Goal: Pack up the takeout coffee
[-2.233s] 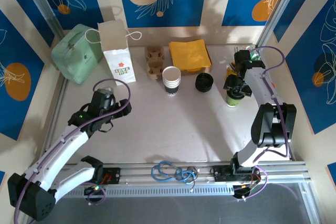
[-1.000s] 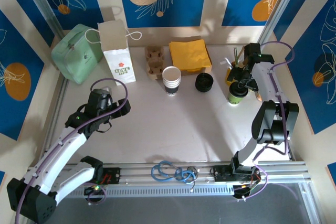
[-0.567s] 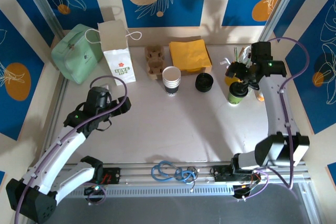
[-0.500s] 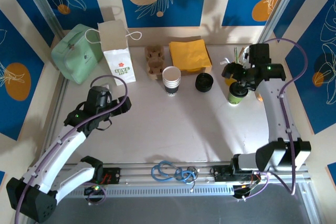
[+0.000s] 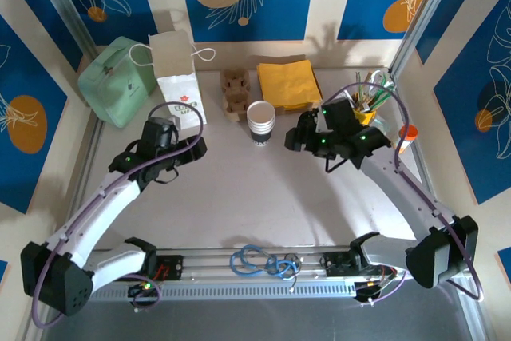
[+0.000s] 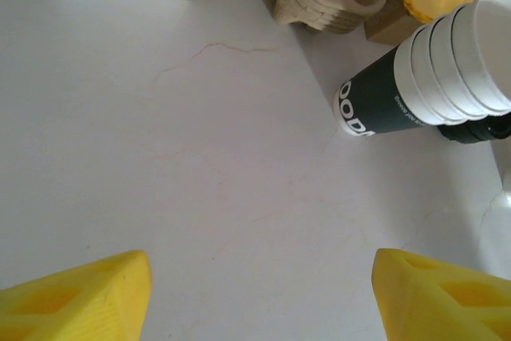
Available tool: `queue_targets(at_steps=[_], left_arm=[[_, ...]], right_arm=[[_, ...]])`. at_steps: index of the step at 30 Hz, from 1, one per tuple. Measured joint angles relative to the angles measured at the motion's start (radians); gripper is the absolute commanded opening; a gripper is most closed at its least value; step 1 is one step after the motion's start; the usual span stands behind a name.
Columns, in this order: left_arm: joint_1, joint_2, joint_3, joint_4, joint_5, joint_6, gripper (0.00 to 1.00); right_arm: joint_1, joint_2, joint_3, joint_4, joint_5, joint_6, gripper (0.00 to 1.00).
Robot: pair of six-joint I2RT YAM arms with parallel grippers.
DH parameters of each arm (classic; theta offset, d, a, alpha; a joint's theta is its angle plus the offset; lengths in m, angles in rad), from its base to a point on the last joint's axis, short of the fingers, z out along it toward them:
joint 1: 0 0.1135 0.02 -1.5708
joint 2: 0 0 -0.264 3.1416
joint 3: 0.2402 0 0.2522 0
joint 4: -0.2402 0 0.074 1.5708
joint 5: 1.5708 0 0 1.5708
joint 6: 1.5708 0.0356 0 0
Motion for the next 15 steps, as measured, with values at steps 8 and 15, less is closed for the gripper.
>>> queue_targets(at_steps=[8,15], left_arm=[[-0.011,0.175,0.106,0.083,0.002,-0.029,0.67],[-0.046,0.350,0.254,0.124,-0.034,-0.033,0.65]], right_arm=[[0.121,-0.029,-0.190,0.173,0.085,0.046,0.87],[0.204,-0.019,-0.253,0.264,0.166,0.070,0.86]])
